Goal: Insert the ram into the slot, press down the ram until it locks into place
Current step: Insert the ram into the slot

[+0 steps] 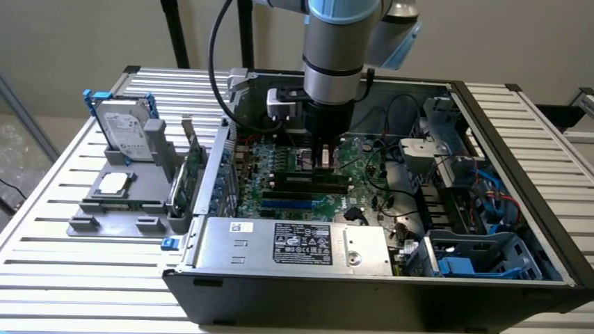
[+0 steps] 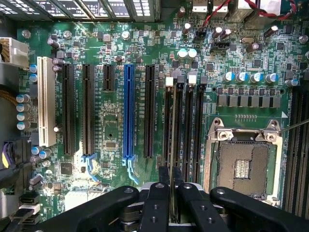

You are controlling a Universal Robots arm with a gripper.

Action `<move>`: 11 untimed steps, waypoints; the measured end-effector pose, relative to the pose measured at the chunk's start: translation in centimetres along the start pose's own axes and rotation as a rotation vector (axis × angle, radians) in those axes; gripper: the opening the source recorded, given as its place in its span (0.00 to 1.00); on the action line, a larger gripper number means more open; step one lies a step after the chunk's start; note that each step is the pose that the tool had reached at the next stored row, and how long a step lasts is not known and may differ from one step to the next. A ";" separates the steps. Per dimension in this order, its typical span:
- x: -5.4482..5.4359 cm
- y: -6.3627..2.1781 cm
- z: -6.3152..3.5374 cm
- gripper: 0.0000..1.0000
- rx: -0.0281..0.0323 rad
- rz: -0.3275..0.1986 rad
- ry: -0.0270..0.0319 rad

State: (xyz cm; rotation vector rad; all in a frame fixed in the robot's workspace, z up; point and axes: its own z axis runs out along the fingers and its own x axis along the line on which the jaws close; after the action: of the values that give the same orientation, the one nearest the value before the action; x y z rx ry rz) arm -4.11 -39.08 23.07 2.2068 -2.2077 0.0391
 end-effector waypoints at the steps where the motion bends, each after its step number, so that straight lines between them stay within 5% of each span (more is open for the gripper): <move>1: 0.0 0.00 0.02 0.14 -0.0001 0.000 0.0002; 11: 0.1 0.00 0.08 0.14 -0.0001 0.001 0.0018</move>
State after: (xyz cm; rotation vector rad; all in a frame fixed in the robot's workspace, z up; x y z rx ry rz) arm -4.12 -39.17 23.00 2.2049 -2.2076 0.0410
